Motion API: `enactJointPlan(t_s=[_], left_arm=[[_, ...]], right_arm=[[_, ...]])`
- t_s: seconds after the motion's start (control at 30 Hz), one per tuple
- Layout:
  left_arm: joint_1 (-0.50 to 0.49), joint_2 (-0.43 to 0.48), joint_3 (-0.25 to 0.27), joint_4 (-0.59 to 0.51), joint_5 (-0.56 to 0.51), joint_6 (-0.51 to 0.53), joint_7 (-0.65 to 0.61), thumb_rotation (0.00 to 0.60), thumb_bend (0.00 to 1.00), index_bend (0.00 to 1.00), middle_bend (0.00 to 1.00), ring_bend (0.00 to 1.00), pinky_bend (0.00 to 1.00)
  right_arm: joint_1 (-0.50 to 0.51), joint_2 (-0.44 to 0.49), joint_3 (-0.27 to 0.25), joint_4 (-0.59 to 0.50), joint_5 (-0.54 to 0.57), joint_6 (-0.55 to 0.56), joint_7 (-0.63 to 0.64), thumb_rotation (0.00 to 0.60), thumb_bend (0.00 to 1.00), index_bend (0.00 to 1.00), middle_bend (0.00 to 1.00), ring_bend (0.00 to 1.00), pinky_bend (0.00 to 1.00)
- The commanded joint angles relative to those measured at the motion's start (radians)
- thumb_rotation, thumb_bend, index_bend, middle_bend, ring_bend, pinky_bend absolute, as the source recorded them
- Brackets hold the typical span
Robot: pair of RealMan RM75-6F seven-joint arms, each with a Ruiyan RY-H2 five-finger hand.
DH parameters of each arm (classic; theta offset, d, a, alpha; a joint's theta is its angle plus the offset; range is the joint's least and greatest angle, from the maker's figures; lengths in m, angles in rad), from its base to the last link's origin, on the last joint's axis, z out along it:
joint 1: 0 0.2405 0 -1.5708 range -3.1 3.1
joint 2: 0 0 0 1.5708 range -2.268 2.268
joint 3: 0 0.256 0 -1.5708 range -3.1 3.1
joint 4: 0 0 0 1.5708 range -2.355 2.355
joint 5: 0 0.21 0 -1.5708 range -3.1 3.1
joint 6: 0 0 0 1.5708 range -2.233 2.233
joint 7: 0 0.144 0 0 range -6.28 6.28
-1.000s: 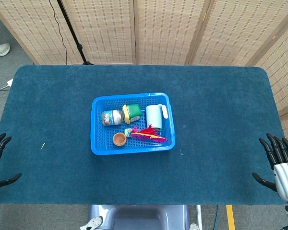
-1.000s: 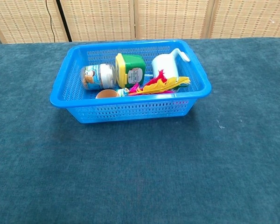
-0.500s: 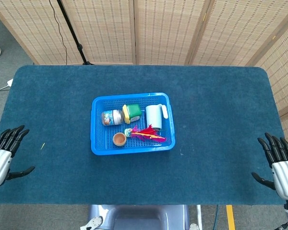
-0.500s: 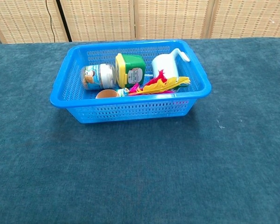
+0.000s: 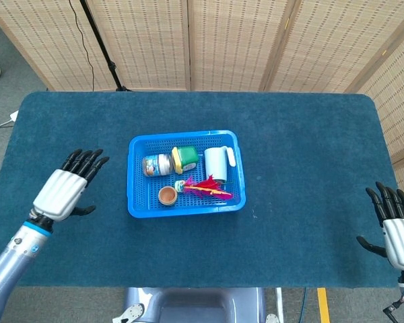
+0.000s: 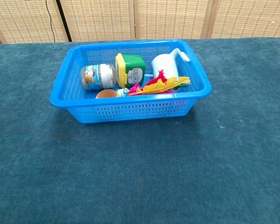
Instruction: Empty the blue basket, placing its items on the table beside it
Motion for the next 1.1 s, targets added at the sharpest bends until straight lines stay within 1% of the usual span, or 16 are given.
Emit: enactJointPlan(t_s=[0.03,0.23,0.33,0.53,0.7,0.77,0.83,0.87,0.93,1.03,1.07,1.1], left_arm=[[-0.104,-0.043,-0.038,0.009,-0.097,-0.105,0.102,0.600,0.03,0.00,0.00,0.00,0.00],[-0.228,-0.078,-0.051,0.066,-0.176,-0.206,0.204,0.600,0.03,0.00,0.00,0.00,0.00],[-0.287,-0.114,-0.048,0.117,-0.180,-0.242,0.244,0.600,0.03,0.00,0.00,0.00,0.00],[-0.366,-0.211,-0.040,0.211,-0.166,-0.259,0.279,0.600,0.03,0.00,0.00,0.00,0.00],[-0.409,-0.330,-0.023,0.300,-0.161,-0.248,0.280,0.600,0.03,0.01,0.00,0.00,0.00],[-0.415,-0.413,-0.006,0.367,-0.132,-0.223,0.256,0.600,0.03,0.07,0.01,0.02,0.00],[-0.417,-0.464,0.002,0.424,-0.111,-0.200,0.241,0.600,0.04,0.16,0.06,0.09,0.00],[-0.418,-0.484,0.005,0.446,-0.102,-0.192,0.230,0.600,0.05,0.18,0.08,0.12,0.00],[-0.421,-0.509,0.009,0.474,-0.088,-0.181,0.213,0.600,0.07,0.23,0.12,0.17,0.00],[-0.426,-0.544,0.015,0.513,-0.069,-0.163,0.203,0.600,0.11,0.28,0.16,0.22,0.00],[-0.427,-0.555,0.017,0.523,-0.063,-0.156,0.203,0.600,0.12,0.30,0.17,0.23,0.01],[-0.427,-0.565,0.020,0.532,-0.058,-0.149,0.203,0.600,0.12,0.31,0.19,0.24,0.04]], right_arm=[[0.007,-0.007,0.014,0.013,0.032,-0.020,-0.003,0.600,0.00,0.00,0.00,0.00,0.00],[0.014,-0.015,0.025,0.027,0.067,-0.043,-0.009,0.600,0.00,0.00,0.00,0.00,0.00],[0.015,-0.018,0.030,0.031,0.078,-0.047,-0.010,0.600,0.00,0.00,0.00,0.00,0.00],[0.019,-0.021,0.033,0.032,0.082,-0.051,-0.016,0.600,0.00,0.00,0.00,0.00,0.00],[0.024,-0.023,0.032,0.034,0.087,-0.064,-0.016,0.600,0.00,0.00,0.00,0.00,0.00],[0.025,-0.023,0.034,0.039,0.097,-0.072,-0.009,0.600,0.00,0.00,0.00,0.00,0.00],[0.026,-0.022,0.034,0.042,0.100,-0.077,-0.004,0.600,0.00,0.00,0.00,0.00,0.00],[0.027,-0.021,0.034,0.043,0.101,-0.079,-0.002,0.600,0.00,0.00,0.00,0.00,0.00],[0.027,-0.020,0.034,0.044,0.103,-0.082,0.001,0.600,0.00,0.00,0.00,0.00,0.00],[0.027,-0.020,0.035,0.045,0.105,-0.084,0.004,0.600,0.00,0.00,0.00,0.00,0.00],[0.027,-0.019,0.035,0.045,0.106,-0.084,0.005,0.600,0.00,0.00,0.00,0.00,0.00],[0.027,-0.019,0.035,0.044,0.107,-0.084,0.005,0.600,0.00,0.00,0.00,0.00,0.00]])
